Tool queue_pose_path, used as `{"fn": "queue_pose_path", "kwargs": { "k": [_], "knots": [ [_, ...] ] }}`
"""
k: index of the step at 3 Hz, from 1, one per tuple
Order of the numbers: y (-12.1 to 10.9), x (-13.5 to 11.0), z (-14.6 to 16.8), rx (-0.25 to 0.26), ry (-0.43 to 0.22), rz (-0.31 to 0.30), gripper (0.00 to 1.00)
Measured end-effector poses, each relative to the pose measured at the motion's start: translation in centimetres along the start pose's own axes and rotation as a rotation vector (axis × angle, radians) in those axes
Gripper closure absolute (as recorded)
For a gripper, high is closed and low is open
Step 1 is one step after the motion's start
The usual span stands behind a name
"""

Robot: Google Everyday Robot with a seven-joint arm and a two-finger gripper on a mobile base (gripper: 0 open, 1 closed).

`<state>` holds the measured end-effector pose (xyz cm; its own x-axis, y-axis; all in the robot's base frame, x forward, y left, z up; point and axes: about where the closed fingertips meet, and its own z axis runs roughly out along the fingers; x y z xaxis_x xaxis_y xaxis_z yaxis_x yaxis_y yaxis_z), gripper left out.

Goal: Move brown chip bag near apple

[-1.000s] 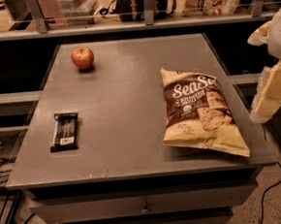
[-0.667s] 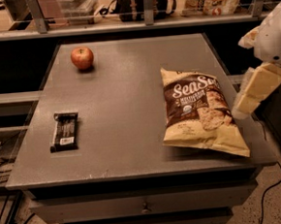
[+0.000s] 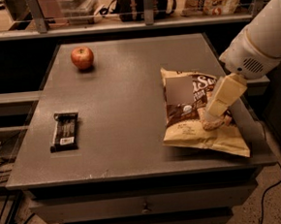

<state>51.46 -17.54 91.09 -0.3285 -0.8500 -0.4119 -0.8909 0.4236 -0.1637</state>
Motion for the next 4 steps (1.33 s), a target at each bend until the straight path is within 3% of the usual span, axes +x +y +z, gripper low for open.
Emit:
{"fn": "queue_pose_path", "kwargs": {
  "k": [1,2,3,4],
  "knots": [
    [1.1,0.5,2.2,-0.066,0.03,0.037,0.0],
    [2.3,0.9,3.8,-0.145,0.032,0.036,0.17],
    [2.6,0.8,4.5,-0.193,0.035,0.021,0.4],
    [2.2,0.4,4.5,-0.204,0.044,0.008,0.63]
  ]
}}
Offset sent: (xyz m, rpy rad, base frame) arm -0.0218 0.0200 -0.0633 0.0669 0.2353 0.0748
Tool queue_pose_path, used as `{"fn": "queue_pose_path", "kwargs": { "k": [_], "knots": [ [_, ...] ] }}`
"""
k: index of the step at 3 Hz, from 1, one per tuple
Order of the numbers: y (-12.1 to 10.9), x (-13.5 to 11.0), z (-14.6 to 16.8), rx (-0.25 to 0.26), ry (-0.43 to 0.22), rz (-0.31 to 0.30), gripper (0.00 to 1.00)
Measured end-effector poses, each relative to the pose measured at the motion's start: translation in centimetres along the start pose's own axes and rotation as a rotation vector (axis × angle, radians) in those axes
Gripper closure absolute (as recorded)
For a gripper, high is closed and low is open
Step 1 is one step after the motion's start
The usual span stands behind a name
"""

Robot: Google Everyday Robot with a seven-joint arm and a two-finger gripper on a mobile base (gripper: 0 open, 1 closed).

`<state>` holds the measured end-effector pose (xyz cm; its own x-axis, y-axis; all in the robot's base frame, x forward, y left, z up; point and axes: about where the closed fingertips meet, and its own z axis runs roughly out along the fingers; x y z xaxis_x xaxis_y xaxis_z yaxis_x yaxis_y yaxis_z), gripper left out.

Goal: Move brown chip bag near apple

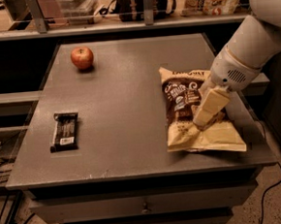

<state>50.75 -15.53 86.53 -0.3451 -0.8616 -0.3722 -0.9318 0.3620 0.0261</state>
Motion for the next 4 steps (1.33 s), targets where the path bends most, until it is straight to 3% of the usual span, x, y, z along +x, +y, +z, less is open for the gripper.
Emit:
{"fn": "queue_pose_path", "kwargs": {
  "k": [1,2,4],
  "knots": [
    [-1.2,-1.2,-1.5,0.029,-0.001,-0.039,0.87],
    [-2.9,-3.2,-3.2,0.069,-0.011,-0.089,1.0],
    [-7.1,-10.1,-5.8,0.164,-0.096,-0.186,1.0]
  ]
}}
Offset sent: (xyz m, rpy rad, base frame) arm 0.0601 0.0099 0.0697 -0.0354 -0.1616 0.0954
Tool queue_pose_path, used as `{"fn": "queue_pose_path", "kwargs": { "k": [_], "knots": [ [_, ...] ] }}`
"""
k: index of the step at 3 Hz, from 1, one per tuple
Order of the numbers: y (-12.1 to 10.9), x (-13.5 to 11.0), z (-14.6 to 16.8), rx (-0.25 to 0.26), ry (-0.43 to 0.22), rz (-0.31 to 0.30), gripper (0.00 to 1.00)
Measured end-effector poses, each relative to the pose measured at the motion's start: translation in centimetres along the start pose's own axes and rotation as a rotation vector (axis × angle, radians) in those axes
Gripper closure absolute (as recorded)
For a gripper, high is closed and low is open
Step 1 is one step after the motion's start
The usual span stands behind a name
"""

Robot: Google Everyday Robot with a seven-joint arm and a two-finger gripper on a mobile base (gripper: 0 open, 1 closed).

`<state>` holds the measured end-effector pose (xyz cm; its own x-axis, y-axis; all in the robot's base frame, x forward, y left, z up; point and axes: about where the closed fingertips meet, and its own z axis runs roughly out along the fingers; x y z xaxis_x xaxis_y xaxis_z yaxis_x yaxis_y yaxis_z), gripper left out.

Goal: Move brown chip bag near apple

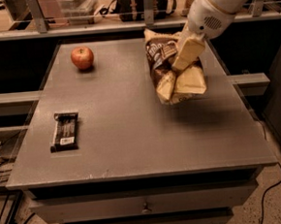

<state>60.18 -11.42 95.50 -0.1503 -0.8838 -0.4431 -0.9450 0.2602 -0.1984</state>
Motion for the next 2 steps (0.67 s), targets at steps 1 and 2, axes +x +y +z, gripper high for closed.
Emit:
{"fn": "queue_pose_path", "kwargs": {
  "k": [1,2],
  "knots": [
    [-3.2,-3.3,0.8,0.066,-0.092,0.033,1.0],
    [-4.2,-4.1,0.8,0.096,-0.12,0.04,1.0]
  ]
}}
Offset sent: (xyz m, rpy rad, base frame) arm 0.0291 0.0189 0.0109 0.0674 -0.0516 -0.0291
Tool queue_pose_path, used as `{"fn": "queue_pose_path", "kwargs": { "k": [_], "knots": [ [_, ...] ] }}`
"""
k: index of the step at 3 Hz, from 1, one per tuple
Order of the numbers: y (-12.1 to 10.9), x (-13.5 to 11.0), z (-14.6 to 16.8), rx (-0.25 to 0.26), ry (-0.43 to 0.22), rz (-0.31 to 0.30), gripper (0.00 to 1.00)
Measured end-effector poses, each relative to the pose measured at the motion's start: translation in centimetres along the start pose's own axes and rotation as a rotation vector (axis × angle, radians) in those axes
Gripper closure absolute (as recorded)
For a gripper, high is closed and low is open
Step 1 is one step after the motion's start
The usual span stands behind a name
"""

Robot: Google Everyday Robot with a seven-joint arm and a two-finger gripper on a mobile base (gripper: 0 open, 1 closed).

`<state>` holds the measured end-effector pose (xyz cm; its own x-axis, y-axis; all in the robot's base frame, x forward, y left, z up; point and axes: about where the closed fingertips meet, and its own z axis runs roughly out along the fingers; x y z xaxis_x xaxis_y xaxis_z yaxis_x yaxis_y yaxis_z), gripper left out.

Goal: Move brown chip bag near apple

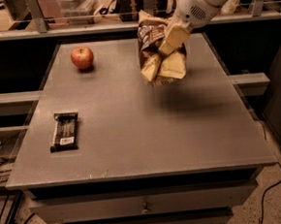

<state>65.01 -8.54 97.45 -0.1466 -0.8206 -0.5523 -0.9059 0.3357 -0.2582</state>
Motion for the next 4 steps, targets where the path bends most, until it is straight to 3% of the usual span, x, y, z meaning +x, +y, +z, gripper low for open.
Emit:
{"fn": "queue_pose_path", "kwargs": {
  "k": [1,2,4],
  "knots": [
    [0.8,0.1,1.2,-0.031,-0.013,0.033,1.0],
    [1.7,-1.6,3.1,-0.044,-0.099,0.085,1.0],
    [0.0,-7.3,6.9,-0.012,-0.286,0.168,1.0]
  ]
}}
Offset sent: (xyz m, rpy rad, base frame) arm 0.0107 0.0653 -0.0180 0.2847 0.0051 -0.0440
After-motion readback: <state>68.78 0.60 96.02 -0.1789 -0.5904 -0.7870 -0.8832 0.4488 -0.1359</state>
